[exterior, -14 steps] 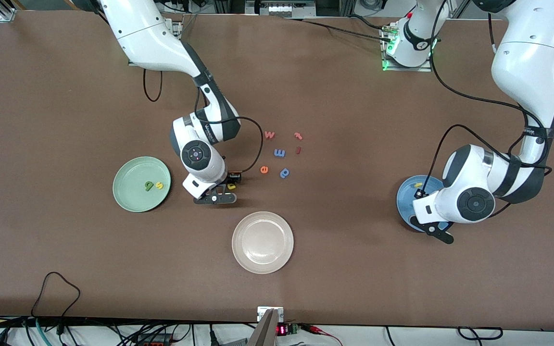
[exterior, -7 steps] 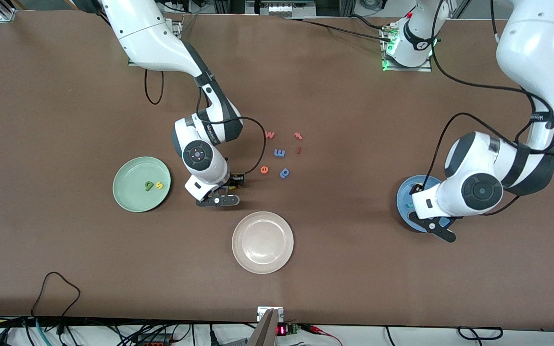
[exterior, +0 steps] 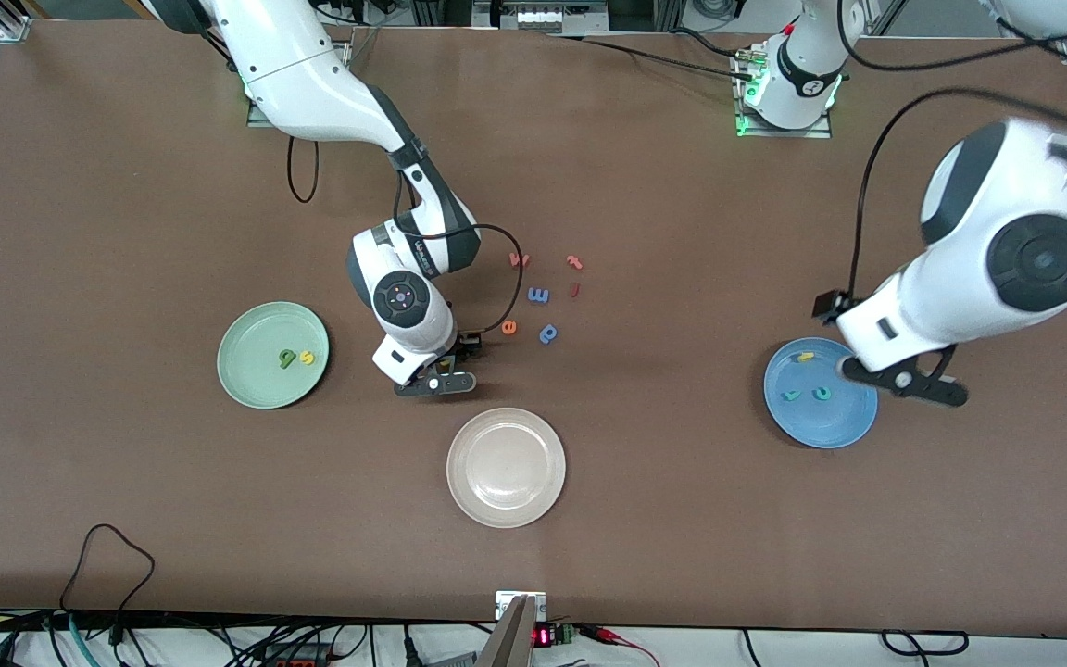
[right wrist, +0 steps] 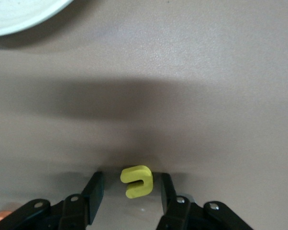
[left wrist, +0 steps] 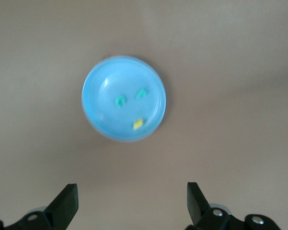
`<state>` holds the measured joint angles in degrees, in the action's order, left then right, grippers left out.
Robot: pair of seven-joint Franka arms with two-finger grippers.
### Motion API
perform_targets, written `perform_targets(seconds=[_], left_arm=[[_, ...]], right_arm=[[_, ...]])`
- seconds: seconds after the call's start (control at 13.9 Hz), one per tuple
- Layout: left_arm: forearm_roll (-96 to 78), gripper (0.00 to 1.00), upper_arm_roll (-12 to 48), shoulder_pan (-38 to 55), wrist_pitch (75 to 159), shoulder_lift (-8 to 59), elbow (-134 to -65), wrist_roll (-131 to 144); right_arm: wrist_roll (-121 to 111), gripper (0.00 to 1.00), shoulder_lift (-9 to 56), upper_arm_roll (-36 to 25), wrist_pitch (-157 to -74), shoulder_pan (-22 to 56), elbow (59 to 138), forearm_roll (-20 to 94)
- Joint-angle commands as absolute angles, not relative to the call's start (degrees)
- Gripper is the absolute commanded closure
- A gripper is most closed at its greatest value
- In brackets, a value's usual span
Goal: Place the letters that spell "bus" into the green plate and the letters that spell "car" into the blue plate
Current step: 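Lift the yellow u with the right gripper while the left gripper withdraws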
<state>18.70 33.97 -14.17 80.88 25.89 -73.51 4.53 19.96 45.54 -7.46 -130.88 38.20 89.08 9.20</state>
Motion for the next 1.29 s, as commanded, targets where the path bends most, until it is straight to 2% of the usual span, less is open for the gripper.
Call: perform_targets(seconds=[0.0, 0.07, 0.14, 0.22, 0.29, 0.36, 0.57, 0.72, 0.79, 1.0, 1.22], left_arm=[[14.78, 0.00, 30.61, -14.07, 77.16, 22.17, -69.78, 6.41], [11.37, 0.00, 26.41, -12.32, 77.34, 20.93, -70.05, 6.76], [6.99, 0.00, 18.88, -8.30, 77.43, 18.48, -71.18, 6.77], [3.12, 0.00, 11.07, -3.56, 77.95, 17.24, -72.15, 6.68], [1.08, 0.00, 5.42, -0.21, 80.40, 15.05, -73.81, 5.90], [1.05, 0.00, 2.32, 1.39, 83.90, 12.07, -78.35, 4.93], [1.23, 0.00, -2.36, 4.82, 98.92, 1.27, -94.77, 3.17], [0.79, 0.00, -2.64, 4.75, 101.33, -4.55, -102.53, -0.50], [0.88, 0.00, -2.20, 4.31, 100.64, -5.09, -103.00, -3.83], [0.79, 0.00, -2.29, 4.13, 98.62, -4.22, -101.34, -3.69], [0.79, 0.00, -2.02, 4.22, 97.30, -4.31, -100.02, -3.52]], right_arm=[[19.07, 0.50, 46.67, -7.56, -130.78, 37.79, 87.63, 8.96], [19.07, 0.51, 46.67, -7.65, -130.87, 37.62, 87.63, 8.96], [19.07, 0.58, 46.76, -7.65, -130.96, 37.53, 87.54, 8.96], [19.07, 0.60, 46.84, -7.65, -131.39, 37.53, 87.54, 8.96], [19.25, 0.64, 47.02, -7.65, -131.40, 37.62, 87.28, 9.05], [19.25, 0.69, 47.11, -7.65, -131.40, 37.62, 87.28, 9.05], [19.51, 0.81, 47.11, -7.65, -131.40, 37.70, 87.28, 9.23], [19.69, 0.86, 46.41, -7.65, -130.78, 37.79, 87.28, 9.49], [19.60, 0.87, 45.88, -7.82, -130.00, 37.53, 87.28, 9.49], [17.42, 0.89, 41.68, -10.80, -119.21, 36.91, 87.28, 8.53], [12.68, 0.88, 40.35, -17.91, -110.67, 37.53, 87.71, 6.25]])
